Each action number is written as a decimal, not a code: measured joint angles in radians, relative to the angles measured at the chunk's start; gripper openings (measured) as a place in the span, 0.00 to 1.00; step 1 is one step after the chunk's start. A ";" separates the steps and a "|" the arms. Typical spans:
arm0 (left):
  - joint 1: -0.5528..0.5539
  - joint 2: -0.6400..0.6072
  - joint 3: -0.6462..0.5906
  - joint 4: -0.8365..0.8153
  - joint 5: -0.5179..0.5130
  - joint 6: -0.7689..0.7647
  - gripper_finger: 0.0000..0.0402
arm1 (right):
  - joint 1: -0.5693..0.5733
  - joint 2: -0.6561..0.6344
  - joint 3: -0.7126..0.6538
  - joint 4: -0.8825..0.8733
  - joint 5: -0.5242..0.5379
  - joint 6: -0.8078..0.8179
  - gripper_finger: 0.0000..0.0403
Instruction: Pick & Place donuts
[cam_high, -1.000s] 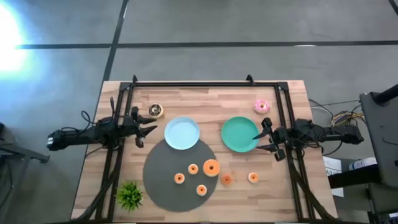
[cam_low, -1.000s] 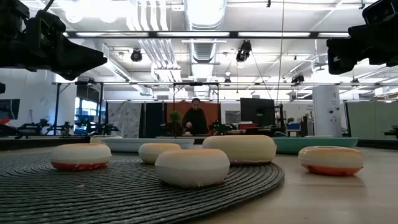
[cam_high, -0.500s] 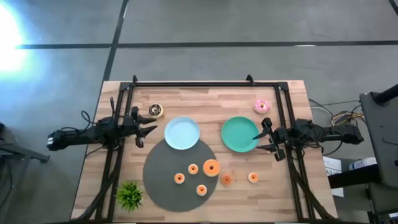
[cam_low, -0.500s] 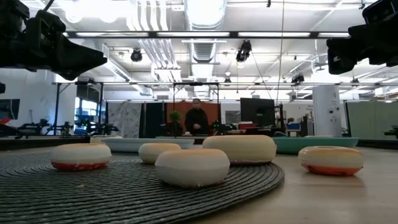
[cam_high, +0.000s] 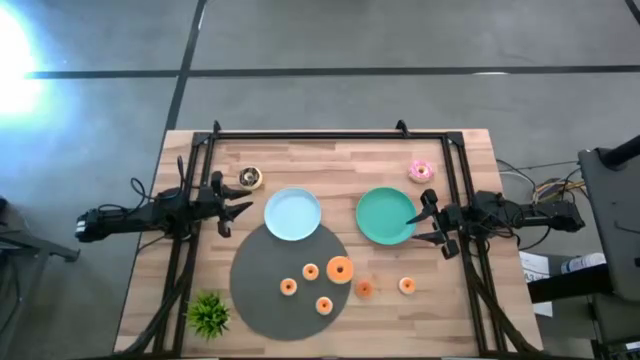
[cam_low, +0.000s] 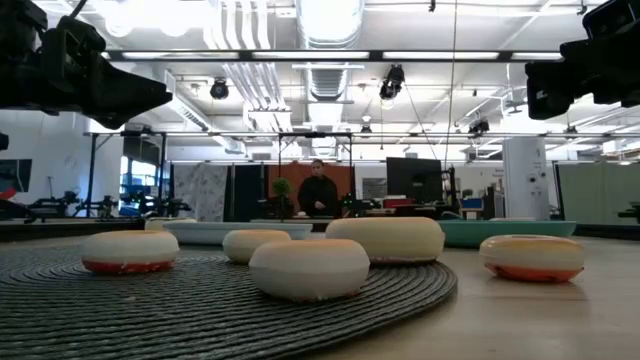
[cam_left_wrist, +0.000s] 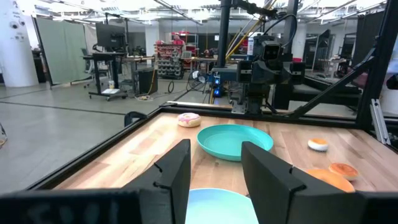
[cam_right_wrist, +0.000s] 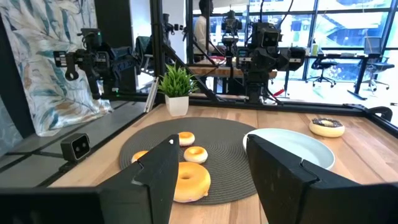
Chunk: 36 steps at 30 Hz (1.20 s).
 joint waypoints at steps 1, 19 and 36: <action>0.000 0.000 0.000 0.000 0.000 0.000 0.29 | 0.000 0.000 0.000 0.000 0.000 0.000 0.44; 0.000 0.000 0.000 0.000 0.000 0.000 0.29 | 0.000 0.001 0.000 0.000 0.000 0.000 0.44; 0.000 0.000 0.000 0.000 0.000 0.000 0.29 | 0.000 0.001 0.000 0.015 0.002 0.001 0.44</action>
